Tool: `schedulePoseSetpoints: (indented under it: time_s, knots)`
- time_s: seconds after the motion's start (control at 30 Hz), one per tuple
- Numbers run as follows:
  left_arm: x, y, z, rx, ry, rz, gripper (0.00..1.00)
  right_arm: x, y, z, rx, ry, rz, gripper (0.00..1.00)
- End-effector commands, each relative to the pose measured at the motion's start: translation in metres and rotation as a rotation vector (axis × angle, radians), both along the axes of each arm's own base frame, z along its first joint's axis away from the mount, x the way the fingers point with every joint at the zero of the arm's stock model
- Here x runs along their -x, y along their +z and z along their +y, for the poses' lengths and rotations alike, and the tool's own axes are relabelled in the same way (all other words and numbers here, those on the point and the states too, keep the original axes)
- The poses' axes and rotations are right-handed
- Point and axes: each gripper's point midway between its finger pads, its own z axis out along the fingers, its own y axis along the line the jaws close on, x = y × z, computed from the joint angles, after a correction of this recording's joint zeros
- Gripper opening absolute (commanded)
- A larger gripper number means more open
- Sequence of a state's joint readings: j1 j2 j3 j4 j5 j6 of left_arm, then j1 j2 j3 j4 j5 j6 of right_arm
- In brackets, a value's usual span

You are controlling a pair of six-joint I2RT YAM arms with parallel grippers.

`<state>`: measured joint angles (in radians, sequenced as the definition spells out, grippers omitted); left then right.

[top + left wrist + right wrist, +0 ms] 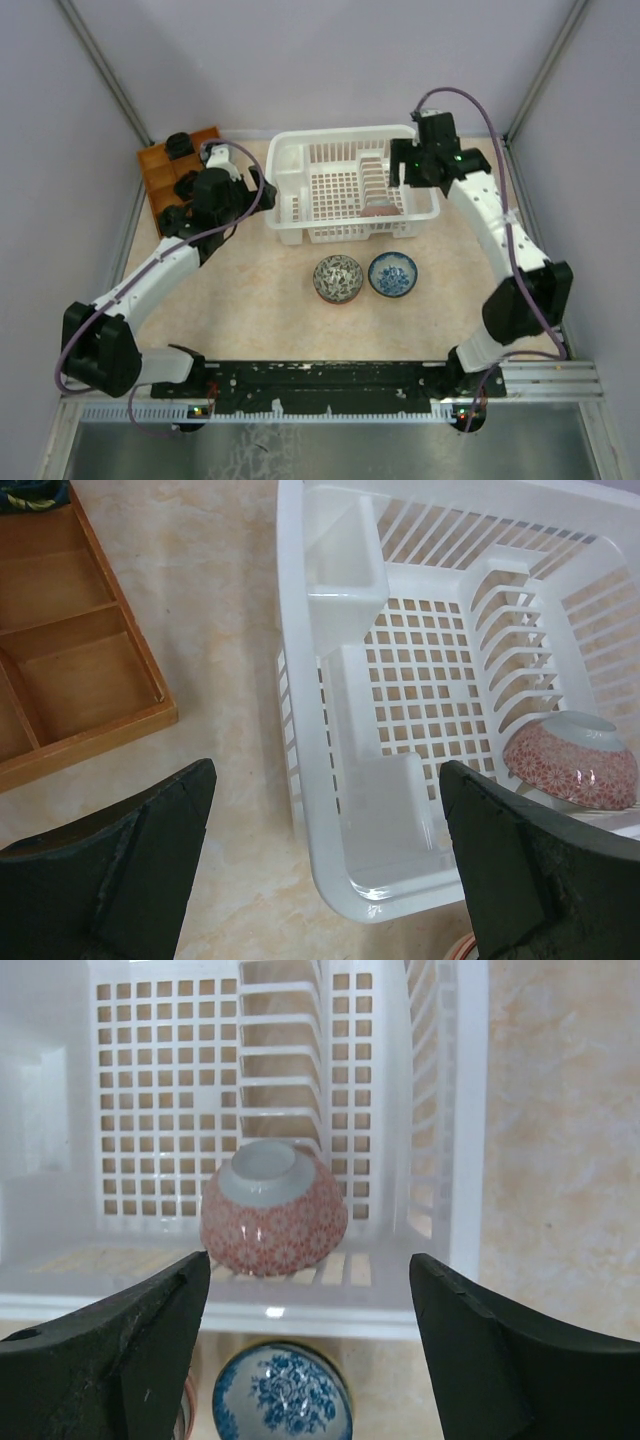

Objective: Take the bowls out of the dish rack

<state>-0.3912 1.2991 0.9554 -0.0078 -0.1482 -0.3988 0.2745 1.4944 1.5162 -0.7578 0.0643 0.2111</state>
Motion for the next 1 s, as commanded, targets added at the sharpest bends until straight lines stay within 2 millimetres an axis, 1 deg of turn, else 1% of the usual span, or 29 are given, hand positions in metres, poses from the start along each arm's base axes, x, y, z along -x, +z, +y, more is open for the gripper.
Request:
schedulePoseSetpoints:
  time_s: [0.0,0.13,0.23,0.3,0.43,0.53,0.63,0.73,0.87,0.9,0.97]
  knots:
    - [-0.007,0.005,-0.006,-0.014,-0.015,-0.004,0.99,-0.039,-0.007,0.016,0.111,0.021,0.013,0.82]
    - [-0.011,-0.002,-0.003,-0.040,-0.002,0.007,0.99,-0.066,-0.035,0.033,0.148,0.023,0.044,0.82]
    - [-0.014,-0.007,-0.004,-0.049,-0.002,0.017,0.99,-0.078,-0.051,0.043,0.152,0.027,0.050,0.85]
    - [-0.015,-0.012,-0.005,-0.050,-0.003,0.024,0.99,-0.083,-0.064,0.049,0.155,0.037,0.067,0.88]
    - [-0.018,-0.018,-0.006,-0.052,-0.003,0.036,0.99,-0.087,-0.084,0.056,0.182,0.058,0.107,0.90]
    - [-0.019,-0.021,-0.006,-0.053,-0.004,0.041,0.99,-0.087,-0.093,0.060,0.181,0.070,0.132,0.91]
    - [-0.020,-0.022,-0.006,-0.053,0.000,0.041,0.99,-0.082,-0.101,0.066,0.177,0.089,0.154,0.94]
    - [-0.020,-0.023,-0.006,-0.054,-0.001,0.041,0.99,-0.077,-0.107,0.070,0.199,0.113,0.158,0.94]
    - [-0.020,-0.023,-0.007,-0.054,-0.002,0.042,0.99,-0.074,-0.102,0.069,0.260,0.156,0.139,0.96]
    - [-0.020,-0.023,-0.007,-0.053,-0.002,0.042,0.99,-0.074,-0.097,0.069,0.271,0.165,0.134,0.96]
    - [-0.020,-0.024,-0.006,-0.052,-0.001,0.044,0.99,-0.073,-0.093,0.069,0.293,0.193,0.148,0.96]
